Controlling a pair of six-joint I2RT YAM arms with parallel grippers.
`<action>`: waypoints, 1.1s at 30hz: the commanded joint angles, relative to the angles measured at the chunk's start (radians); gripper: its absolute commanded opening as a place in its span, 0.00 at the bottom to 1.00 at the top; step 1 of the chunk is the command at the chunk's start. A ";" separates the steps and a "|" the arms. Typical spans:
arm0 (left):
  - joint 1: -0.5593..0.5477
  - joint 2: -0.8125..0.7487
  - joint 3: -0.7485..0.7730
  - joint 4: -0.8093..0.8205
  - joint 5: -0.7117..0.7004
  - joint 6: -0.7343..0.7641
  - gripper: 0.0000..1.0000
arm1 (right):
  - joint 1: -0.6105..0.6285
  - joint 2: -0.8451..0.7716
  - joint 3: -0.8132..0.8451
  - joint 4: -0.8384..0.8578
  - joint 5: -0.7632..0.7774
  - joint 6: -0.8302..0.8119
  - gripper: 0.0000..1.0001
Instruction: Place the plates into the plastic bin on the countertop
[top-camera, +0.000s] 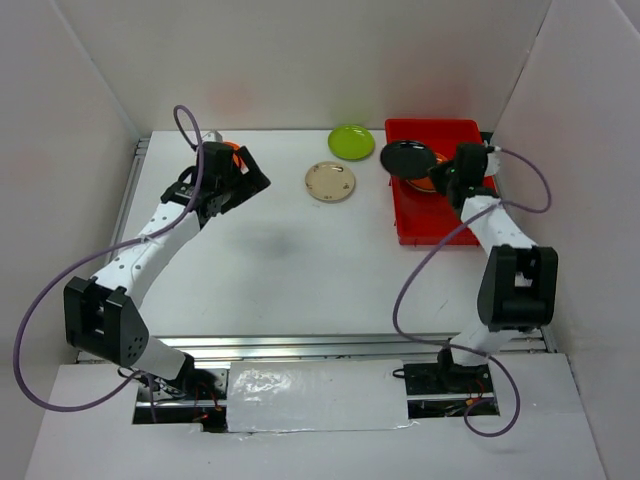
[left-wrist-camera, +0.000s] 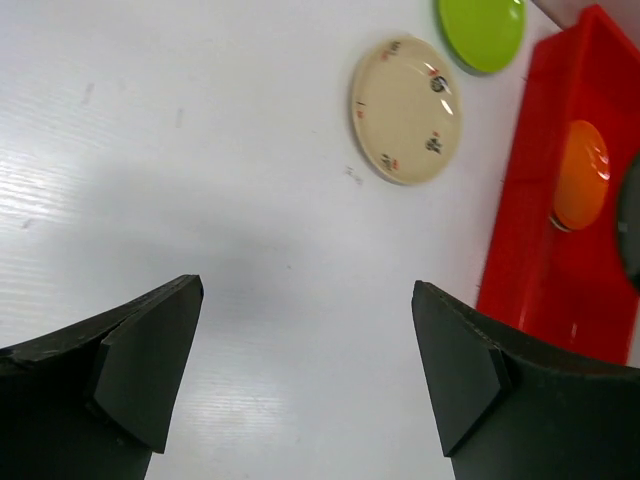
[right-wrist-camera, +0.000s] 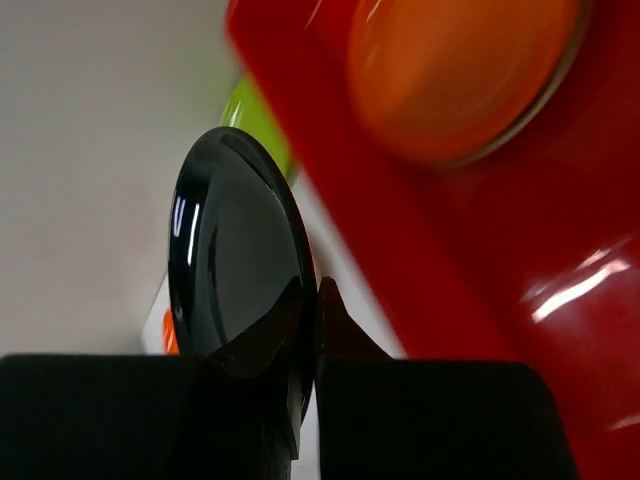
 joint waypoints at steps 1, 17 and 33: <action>0.015 0.028 0.012 -0.029 -0.098 0.002 0.99 | -0.127 0.131 0.189 -0.130 0.148 0.027 0.00; 0.244 0.050 -0.030 0.014 0.064 0.090 0.99 | -0.236 0.518 0.564 -0.228 -0.004 -0.088 0.56; 0.403 0.468 0.025 0.439 0.141 -0.099 0.99 | -0.127 -0.182 0.093 -0.157 -0.219 -0.267 1.00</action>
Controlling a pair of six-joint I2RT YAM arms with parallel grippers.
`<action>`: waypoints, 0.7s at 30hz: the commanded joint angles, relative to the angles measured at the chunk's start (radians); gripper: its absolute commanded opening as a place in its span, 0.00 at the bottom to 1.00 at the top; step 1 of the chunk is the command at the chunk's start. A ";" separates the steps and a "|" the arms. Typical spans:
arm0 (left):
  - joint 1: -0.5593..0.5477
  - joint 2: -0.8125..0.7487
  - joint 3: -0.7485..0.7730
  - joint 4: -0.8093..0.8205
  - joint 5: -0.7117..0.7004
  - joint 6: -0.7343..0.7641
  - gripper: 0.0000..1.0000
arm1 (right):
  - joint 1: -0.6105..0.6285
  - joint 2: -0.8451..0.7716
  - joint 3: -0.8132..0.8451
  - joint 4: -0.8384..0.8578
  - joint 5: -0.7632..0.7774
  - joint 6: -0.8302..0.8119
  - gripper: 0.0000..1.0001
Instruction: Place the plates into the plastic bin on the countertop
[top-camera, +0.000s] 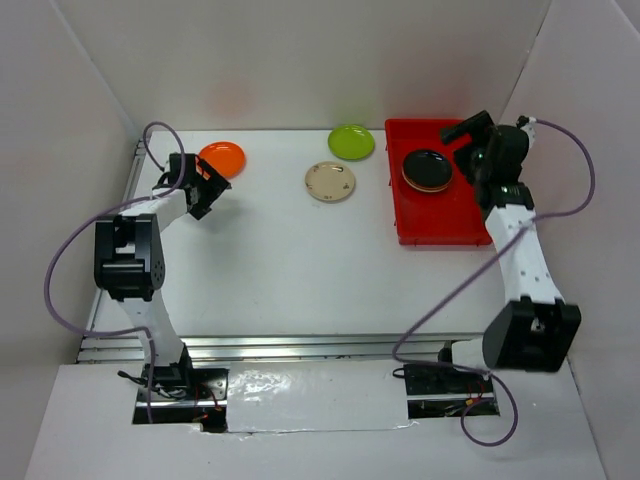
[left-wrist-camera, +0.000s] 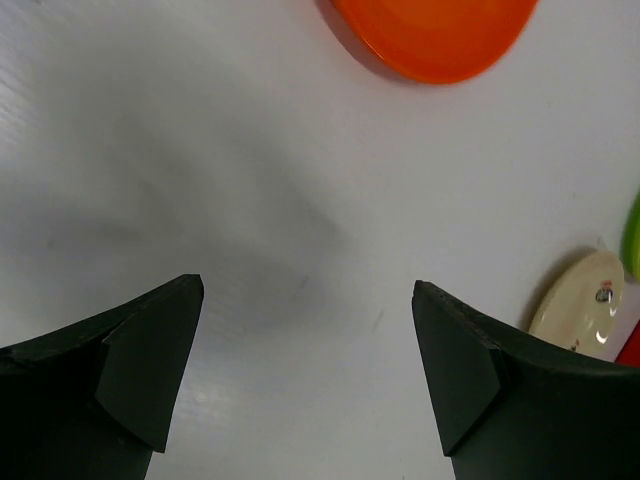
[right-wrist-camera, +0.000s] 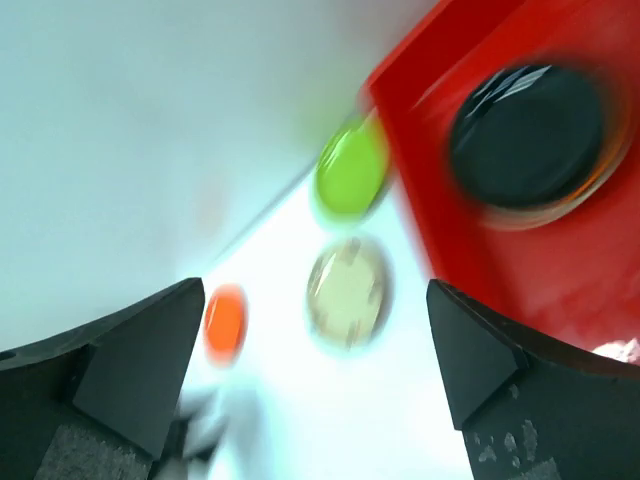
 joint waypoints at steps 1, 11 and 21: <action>0.054 0.077 0.056 0.187 0.012 -0.087 0.99 | 0.005 -0.128 -0.180 0.060 -0.494 -0.139 1.00; 0.130 0.344 0.091 0.493 0.022 -0.202 0.96 | 0.291 -0.472 -0.611 0.457 -0.891 -0.042 1.00; 0.108 0.532 0.331 0.234 -0.054 -0.205 0.31 | 0.265 -0.691 -0.584 0.257 -0.801 -0.105 1.00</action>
